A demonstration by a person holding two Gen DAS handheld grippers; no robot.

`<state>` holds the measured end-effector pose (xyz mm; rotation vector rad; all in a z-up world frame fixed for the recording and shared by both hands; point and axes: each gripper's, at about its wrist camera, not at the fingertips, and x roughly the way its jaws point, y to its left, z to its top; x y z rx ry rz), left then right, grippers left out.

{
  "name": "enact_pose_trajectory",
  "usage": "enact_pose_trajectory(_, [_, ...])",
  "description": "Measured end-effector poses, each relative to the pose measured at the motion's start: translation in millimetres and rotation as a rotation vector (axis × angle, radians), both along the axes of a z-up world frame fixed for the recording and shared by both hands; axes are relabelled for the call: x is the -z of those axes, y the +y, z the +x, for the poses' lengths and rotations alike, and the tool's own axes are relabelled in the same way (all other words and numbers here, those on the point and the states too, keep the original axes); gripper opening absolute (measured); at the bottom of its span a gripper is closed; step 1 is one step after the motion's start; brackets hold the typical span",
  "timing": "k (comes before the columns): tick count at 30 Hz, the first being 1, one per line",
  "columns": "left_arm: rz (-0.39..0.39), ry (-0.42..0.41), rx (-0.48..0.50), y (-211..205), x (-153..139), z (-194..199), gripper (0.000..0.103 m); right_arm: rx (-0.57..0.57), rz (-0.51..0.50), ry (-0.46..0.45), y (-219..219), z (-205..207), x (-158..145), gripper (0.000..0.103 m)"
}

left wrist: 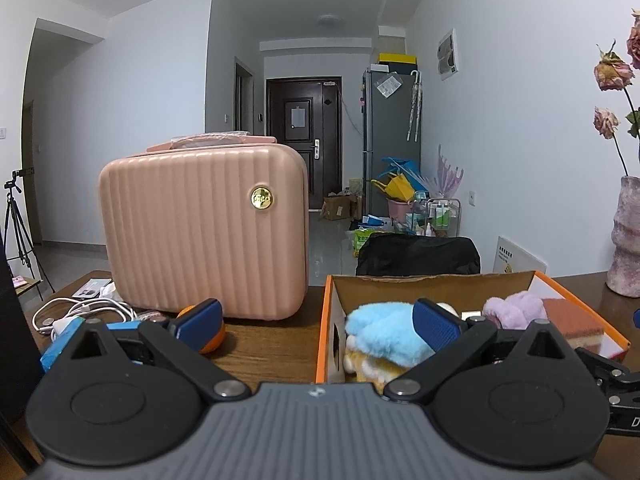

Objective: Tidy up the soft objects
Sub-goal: 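Withdraw both grippers from the box back toward the table items, then grasp the iridescent plastic-wrapped ball with the right gripper while the left approaches the tissue pack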

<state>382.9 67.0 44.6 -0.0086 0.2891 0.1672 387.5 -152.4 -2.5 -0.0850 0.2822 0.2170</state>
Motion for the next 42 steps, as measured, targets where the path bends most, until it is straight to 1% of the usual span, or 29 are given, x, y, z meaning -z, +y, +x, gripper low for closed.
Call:
enact_pose_trajectory(17, [0.001, 0.047, 0.010, 7, 10, -40, 0.103, -0.033, -0.011, 0.033, -4, -40, 8, 0.103])
enact_pose_trajectory(24, [0.005, 0.074, 0.017, 12, 15, -56, 0.103, -0.051, 0.001, 0.050, -5, -57, 9, 0.103])
enact_pose_trajectory(28, [0.001, 0.099, 0.012, 17, 19, -64, 0.103, -0.063, 0.002, 0.064, -4, -66, 12, 0.103])
enact_pose_trajectory(34, [0.001, 0.162, 0.008, 25, 33, -75, 0.103, -0.087, -0.005, 0.090, 1, -76, 15, 0.103])
enact_pose_trajectory(42, [-0.006, 0.184, 0.029, 31, 37, -87, 0.103, -0.125, -0.035, 0.115, 14, -86, 23, 0.103])
